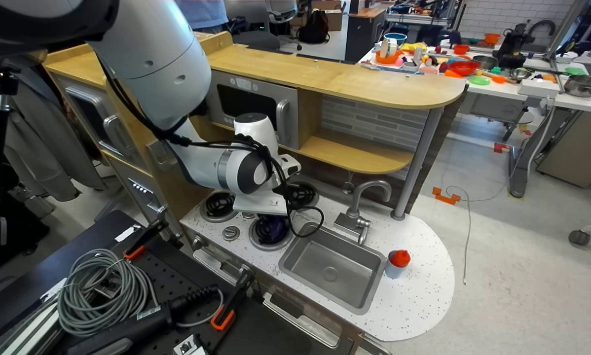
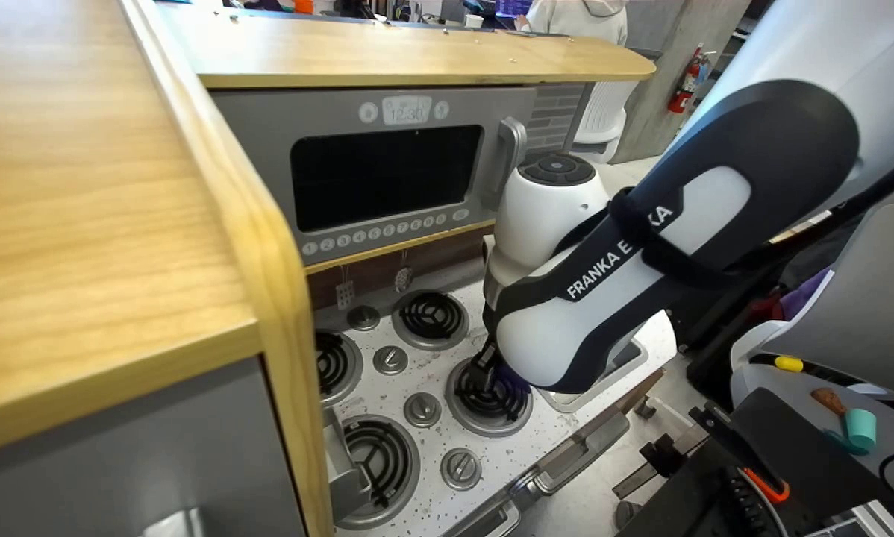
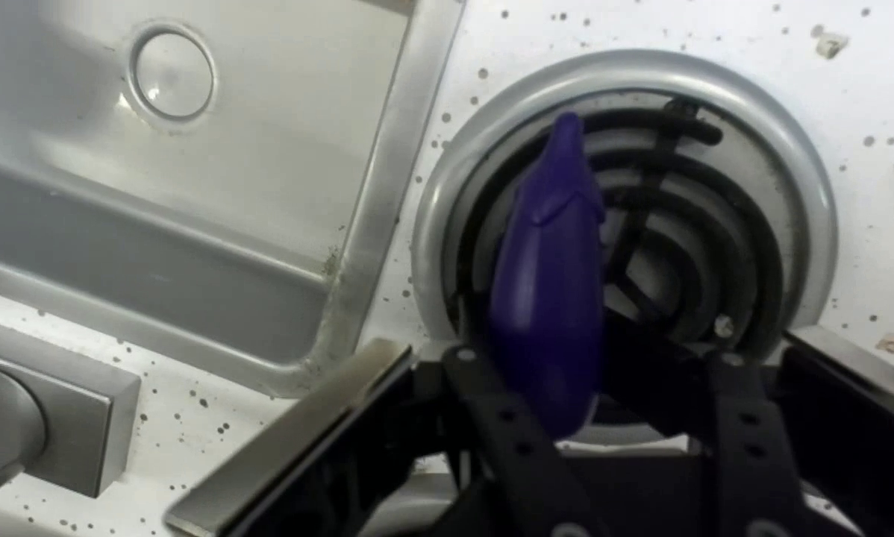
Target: Pick up the eggplant and put it on the stove
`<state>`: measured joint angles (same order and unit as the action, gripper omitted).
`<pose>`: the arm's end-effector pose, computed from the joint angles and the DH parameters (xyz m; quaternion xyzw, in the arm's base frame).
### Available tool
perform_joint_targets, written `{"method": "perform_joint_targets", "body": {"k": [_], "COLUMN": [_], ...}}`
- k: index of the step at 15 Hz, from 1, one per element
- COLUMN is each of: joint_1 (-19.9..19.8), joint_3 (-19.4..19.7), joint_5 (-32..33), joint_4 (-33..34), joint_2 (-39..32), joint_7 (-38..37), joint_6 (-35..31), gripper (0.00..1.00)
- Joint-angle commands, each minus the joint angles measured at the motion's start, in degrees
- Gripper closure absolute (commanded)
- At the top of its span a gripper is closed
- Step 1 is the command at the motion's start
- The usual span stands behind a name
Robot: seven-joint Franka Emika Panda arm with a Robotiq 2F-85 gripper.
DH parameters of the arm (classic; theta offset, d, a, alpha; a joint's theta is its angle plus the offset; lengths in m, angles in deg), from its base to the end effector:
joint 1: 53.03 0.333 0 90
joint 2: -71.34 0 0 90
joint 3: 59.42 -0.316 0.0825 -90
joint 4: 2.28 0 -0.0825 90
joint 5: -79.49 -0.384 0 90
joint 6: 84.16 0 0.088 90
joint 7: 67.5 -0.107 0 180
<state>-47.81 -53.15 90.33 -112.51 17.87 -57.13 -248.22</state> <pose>0.5789 -0.0036 0.0047 0.9787 0.1929 -0.0049 0.0699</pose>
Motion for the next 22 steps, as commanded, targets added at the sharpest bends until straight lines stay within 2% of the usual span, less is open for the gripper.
{"method": "perform_joint_targets", "body": {"k": [1, 2, 3, 8, 10, 12, 13, 14, 17, 19, 22], "joint_1": [1.07, 1.36, 1.51, 0.67, -0.76, -3.82, -5.44, -5.26, -8.78, -11.18, -15.35], "joint_3": [1.33, 1.59, 1.70, 1.52, 0.82, -1.16, -1.99, -0.92, -0.56, 0.38, 1.41], "joint_5": [1.54, 1.71, 1.70, 0.88, 0.38, -0.59, -1.24, -1.35, -2.84, -3.59, -4.98], "joint_4": [-1.89, -2.49, -2.93, -4.46, -5.82, -8.00, -9.33, -10.06, -12.22, -13.88, -15.21], "joint_2": [0.72, 0.96, 1.13, 3.53, 6.01, 9.70, 11.85, 13.46, 18.85, 23.04, 28.20], "joint_7": [-2.07, -2.15, -2.32, -3.31, -3.03, -1.41, -0.73, -1.91, -2.15, -2.56, -1.21], "joint_6": [-0.28, -0.41, -0.58, -0.01, 1.03, 3.82, 6.27, 9.49, 20.74, 22.21, 20.56], "gripper": [0.90, 0.42, 0.39, 0.02, 0.00, 0.00, 0.00, 0.00, 0.00, 0.00, 0.00]}}
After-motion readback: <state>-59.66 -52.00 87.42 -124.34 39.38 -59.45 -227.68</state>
